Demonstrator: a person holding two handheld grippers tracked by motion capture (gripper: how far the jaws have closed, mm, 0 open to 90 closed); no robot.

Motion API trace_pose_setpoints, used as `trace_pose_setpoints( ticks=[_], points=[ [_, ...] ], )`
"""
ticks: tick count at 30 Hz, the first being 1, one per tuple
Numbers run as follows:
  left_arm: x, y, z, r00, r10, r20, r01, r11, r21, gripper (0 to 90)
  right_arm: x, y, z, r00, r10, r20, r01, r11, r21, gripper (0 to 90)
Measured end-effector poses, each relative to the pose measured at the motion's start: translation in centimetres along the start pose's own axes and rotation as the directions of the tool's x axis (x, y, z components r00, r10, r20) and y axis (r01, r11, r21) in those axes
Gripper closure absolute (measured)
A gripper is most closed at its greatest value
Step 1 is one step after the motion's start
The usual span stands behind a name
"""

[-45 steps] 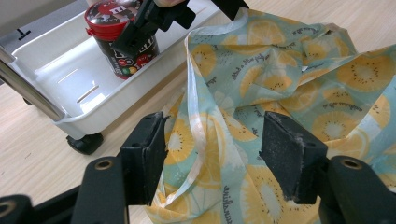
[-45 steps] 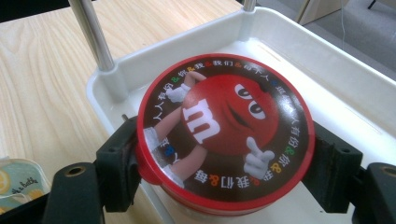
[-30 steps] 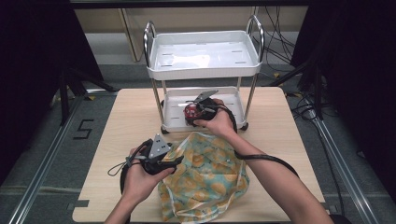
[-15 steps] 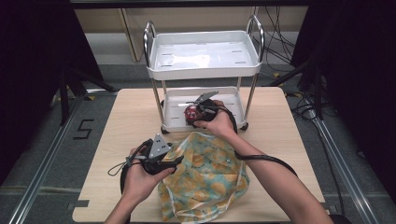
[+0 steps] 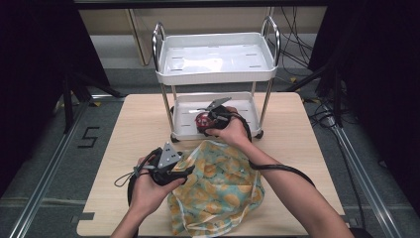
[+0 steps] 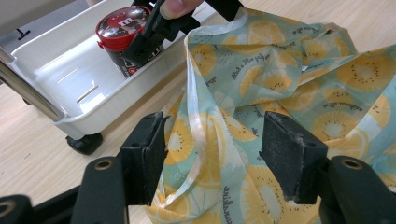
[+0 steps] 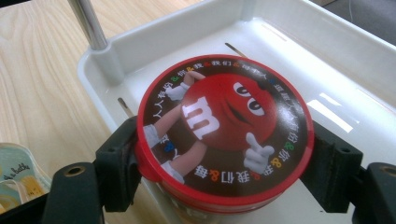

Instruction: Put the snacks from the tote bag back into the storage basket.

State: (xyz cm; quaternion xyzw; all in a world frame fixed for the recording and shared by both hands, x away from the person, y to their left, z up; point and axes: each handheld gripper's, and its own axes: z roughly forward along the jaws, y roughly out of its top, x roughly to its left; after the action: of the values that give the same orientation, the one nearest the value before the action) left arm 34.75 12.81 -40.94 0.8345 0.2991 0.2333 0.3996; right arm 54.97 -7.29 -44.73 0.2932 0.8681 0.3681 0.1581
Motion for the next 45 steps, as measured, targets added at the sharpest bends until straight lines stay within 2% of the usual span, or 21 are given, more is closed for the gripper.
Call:
trace_pose_setpoints(
  ticks=[5, 7, 8, 11, 17, 19, 20, 22, 25, 26, 27, 28, 30, 31, 33, 38, 39, 41, 43, 44, 45],
  points=[
    [0.1, 0.0, 0.0, 0.9998, 0.018, 0.006, -0.018, 0.9998, 0.003, 39.5, -0.3, -0.1, -0.1, 0.9996, -0.011, -0.025, 0.011, 1.0, 0.01, 25.8],
    [-0.1, 0.0, 0.1, 1.0, -0.003, 0.008, 0.003, 1.0, 0.003, 39.4, -0.6, -0.1, 0.0, 0.9987, -0.039, -0.032, 0.039, 0.999, 0.002, 25.6],
    [-0.1, 0.0, 0.1, 1.0, -0.002, 0.007, 0.002, 1.0, 0.005, 39.4, -0.1, 0.0, 0.2, 0.9995, 0.021, -0.024, -0.022, 1.0, -0.015, 25.3],
    [-0.1, 0.1, 0.1, 0.9999, 0.012, 0.006, -0.012, 0.9999, 0.006, 39.4, 0.0, 0.0, 0.1, 0.9975, 0.066, -0.024, -0.066, 0.998, 0.003, 22.9],
    [-0.1, 0.1, 0.1, 0.9999, 0.011, 0.008, -0.011, 0.9999, 0.008, 39.4, -0.3, -0.4, -0.1, 0.9993, 0.026, -0.029, -0.025, 0.999, 0.019, 15.0],
    [-0.1, 0.1, 0.1, 0.9999, 0.009, 0.008, -0.009, 0.9999, 0.009, 39.4, -0.5, -0.5, -0.1, 0.999, 0.003, -0.046, -0.003, 1.0, 0.01, 15.1],
    [-0.1, 0.1, 0.1, 0.9999, 0.013, 0.008, -0.013, 0.9999, 0.008, 39.4, -0.1, -0.4, 0.2, 0.9995, 0.009, -0.029, -0.01, 0.999, -0.04, 14.3],
    [-0.1, 0.0, 0.1, 1.0, 0.003, 0.008, -0.003, 1.0, 0.008, 39.4, -0.1, -0.4, 0.2, 0.9996, 0.002, -0.027, -0.003, 0.999, -0.042, 13.4],
    [-0.1, 0.0, 0.1, 0.9999, 0.009, 0.009, -0.009, 0.9999, 0.008, 39.4, -0.3, -0.4, -0.4, 0.9992, 0.019, -0.036, -0.019, 1.0, -0.006, 9.8],
    [-0.1, 0.1, 0.1, 0.9999, 0.011, 0.007, -0.011, 0.9999, 0.008, 39.3, 0.5, -0.1, -0.2, 0.9907, 0.135, -0.018, -0.135, 0.99, -0.03, 9.4],
    [-0.1, 0.1, 0.1, 0.9999, 0.011, 0.007, -0.011, 0.9999, 0.008, 39.3, 0.5, -0.1, -0.2, 0.9907, 0.135, -0.018, -0.135, 0.99, -0.03, 9.4],
    [-0.1, 0.0, 0.1, 1.0, -0.004, -0.002, 0.004, 1.0, 0.007, 39.3, -0.3, -0.3, -0.8, 0.999, 0.021, -0.038, -0.021, 1.0, -0.013, 8.9],
    [-0.1, 0.0, 0.1, 1.0, -0.001, 0.004, 0.001, 1.0, 0.009, 39.3, -0.1, -0.3, -1.1, 0.9992, 0.021, -0.033, -0.022, 1.0, -0.017, 7.6],
    [-0.1, 0.0, 0.1, 1.0, -0.001, 0.004, 0.001, 1.0, 0.009, 39.3, 0.2, -0.3, -0.8, 0.9985, 0.046, -0.029, -0.048, 0.997, -0.056, 7.3],
    [-0.1, 0.0, 0.1, 1.0, -0.007, 0.002, 0.007, 1.0, 0.004, 39.3, 0.3, -0.2, -1.3, 0.9958, 0.063, -0.067, -0.065, 0.997, -0.037, 6.9],
    [-0.1, 0.0, 0.0, 1.0, -0.001, 0.007, 0.001, 1.0, 0.005, 39.3, 0.2, -0.4, -1.8, 0.9965, 0.063, -0.054, -0.066, 0.997, -0.047, 7.0],
    [0.1, 0.1, 0.0, 0.9998, 0.02, 0.006, -0.02, 0.9998, 0.005, 39.3, 0.2, -0.4, -2.0, 0.9966, 0.064, -0.052, -0.067, 0.997, -0.05, 6.9],
    [0.0, 0.0, 0.0, 1.0, 0.002, 0.004, -0.002, 1.0, 0.004, 39.3, 0.1, -0.4, -2.3, 0.9974, 0.057, -0.044, -0.059, 0.997, -0.051, 7.0],
    [0.0, 0.0, 0.0, 1.0, 0.003, 0.005, -0.003, 1.0, 0.004, 39.3, 0.1, -0.5, -2.6, 0.9959, 0.063, -0.065, -0.066, 0.997, -0.049, 7.0],
    [-0.1, 0.0, 0.1, 1.0, 0.0, 0.005, 0.0, 1.0, 0.002, 39.2, 0.2, -0.7, -3.0, 0.9902, 0.087, -0.11, -0.093, 0.994, -0.055, 7.1],
    [-0.1, 0.0, 0.0, 1.0, -0.003, 0.005, 0.003, 1.0, 0.006, 39.2, 0.1, -0.8, -3.0, 0.9941, 0.075, -0.078, -0.08, 0.995, -0.055, 7.0]
  ],
)
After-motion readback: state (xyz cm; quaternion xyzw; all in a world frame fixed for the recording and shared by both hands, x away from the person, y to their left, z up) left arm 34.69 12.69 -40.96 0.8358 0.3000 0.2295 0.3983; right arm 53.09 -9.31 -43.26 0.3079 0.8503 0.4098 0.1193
